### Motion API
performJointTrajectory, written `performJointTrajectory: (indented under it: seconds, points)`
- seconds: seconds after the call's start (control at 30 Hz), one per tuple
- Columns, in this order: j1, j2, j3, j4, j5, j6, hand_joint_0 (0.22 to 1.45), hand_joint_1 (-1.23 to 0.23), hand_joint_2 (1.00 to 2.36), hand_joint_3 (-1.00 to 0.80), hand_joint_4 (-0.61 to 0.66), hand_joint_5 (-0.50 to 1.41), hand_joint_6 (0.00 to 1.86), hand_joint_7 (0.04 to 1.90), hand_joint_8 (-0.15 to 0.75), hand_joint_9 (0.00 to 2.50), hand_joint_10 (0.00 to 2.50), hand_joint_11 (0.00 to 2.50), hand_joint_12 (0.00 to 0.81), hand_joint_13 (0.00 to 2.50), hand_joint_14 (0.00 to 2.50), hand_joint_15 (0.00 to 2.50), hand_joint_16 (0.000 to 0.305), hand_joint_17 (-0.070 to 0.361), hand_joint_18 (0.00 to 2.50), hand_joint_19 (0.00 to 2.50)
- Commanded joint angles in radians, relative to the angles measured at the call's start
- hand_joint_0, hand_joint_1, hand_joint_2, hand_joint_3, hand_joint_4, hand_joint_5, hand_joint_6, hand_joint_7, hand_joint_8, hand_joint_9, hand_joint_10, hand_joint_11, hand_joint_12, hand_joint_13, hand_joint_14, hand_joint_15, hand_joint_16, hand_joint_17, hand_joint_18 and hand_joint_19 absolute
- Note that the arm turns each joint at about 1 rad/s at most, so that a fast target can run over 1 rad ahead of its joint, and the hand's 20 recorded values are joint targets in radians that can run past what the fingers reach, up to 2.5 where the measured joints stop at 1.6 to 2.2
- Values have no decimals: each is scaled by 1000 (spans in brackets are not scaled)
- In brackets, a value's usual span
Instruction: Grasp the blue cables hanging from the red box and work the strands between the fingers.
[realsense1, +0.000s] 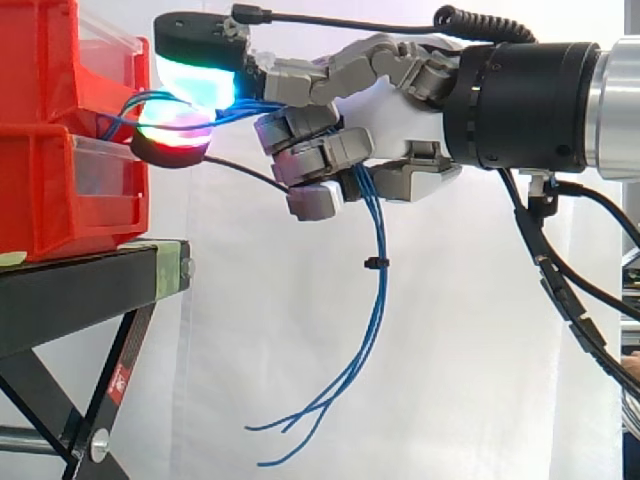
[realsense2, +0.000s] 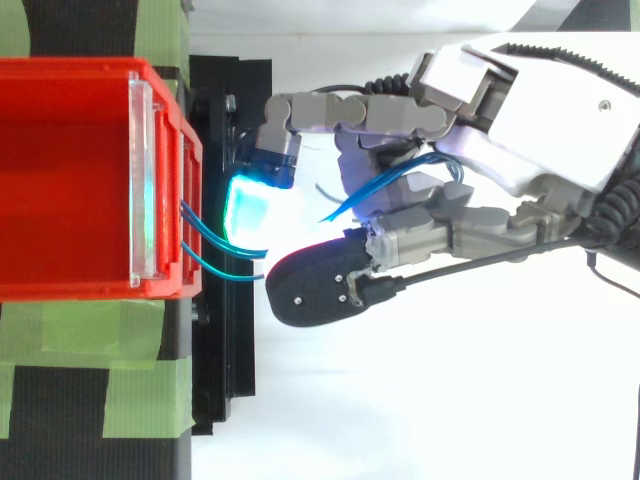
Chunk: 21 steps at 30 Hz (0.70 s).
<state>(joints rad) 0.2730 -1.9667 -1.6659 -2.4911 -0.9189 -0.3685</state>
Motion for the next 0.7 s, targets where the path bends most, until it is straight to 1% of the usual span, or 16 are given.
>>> performJointTrajectory:
  seconds: [0.0, 0.03, 0.1, 0.13, 0.2, 0.3, 0.37, 0.43, 0.47, 0.5, 0.57, 0.67]
  points:
    - [2, 0, 0, 0, 0, 0, 823, -652, 1007, -831, 211, 221, 449, 1327, 376, 674, 2500, 2465, 418, 998, 2500, 1322, 45, 102, 1373, 1281]
    - [2, 0, 0, 0, 0, 0, 829, -650, 1005, -890, 204, 188, 573, 1292, 376, 674, 2500, 2465, 418, 998, 2500, 1322, 45, 102, 1373, 1281]
    - [3, 0, 0, 0, 0, 0, 823, -669, 1001, -952, 190, 105, 843, 1219, 376, 674, 2500, 2465, 418, 998, 2500, 1322, 45, 102, 1373, 1281]
    - [3, 0, 0, 0, 0, 2, 821, -673, 1002, -952, 186, 100, 859, 1221, 376, 674, 2500, 2465, 418, 998, 2500, 1322, 45, 102, 1373, 1281]
    - [3, 0, 0, 0, 0, 2, 831, -715, 1000, -1000, 221, 4, 1113, 1128, 376, 674, 2500, 2465, 418, 998, 2500, 1322, 45, 102, 1373, 1281]
    - [3, -1, 0, -2, 0, 0, 864, -753, 1000, -1000, 229, -68, 1233, 1083, 376, 674, 2500, 2465, 418, 998, 2500, 1322, 45, 102, 1373, 1281]
    - [3, 0, 0, -2, 0, 2, 891, -769, 1000, -980, 234, -105, 1269, 1064, 376, 674, 2500, 2465, 418, 998, 2500, 1322, 45, 102, 1373, 1281]
    - [5, 0, 0, -2, 0, 2, 909, -779, 1002, -943, 217, -132, 1257, 1039, 376, 674, 2500, 2465, 418, 998, 2500, 1322, 45, 102, 1373, 1281]
    - [5, 0, 0, -2, 0, 2, 911, -777, 1002, -953, 219, -133, 1117, 1045, 376, 674, 2500, 2465, 418, 998, 2500, 1322, 45, 102, 1373, 1281]
    - [5, 0, 0, -2, 0, 2, 829, -735, 1000, -1000, 231, -108, 943, 1073, 376, 674, 2500, 2465, 418, 998, 2500, 1322, 45, 102, 1373, 1281]
    - [3, 0, 0, -2, 0, 2, 779, -699, 1000, -1000, 240, -105, 894, 1086, 376, 674, 2500, 2465, 418, 998, 2500, 1322, 45, 102, 1373, 1281]
    - [5, 0, 0, -2, 0, 0, 743, -664, 1000, -1000, 260, -90, 835, 1091, 376, 674, 2500, 2465, 418, 998, 2500, 1322, 45, 102, 1373, 1281]
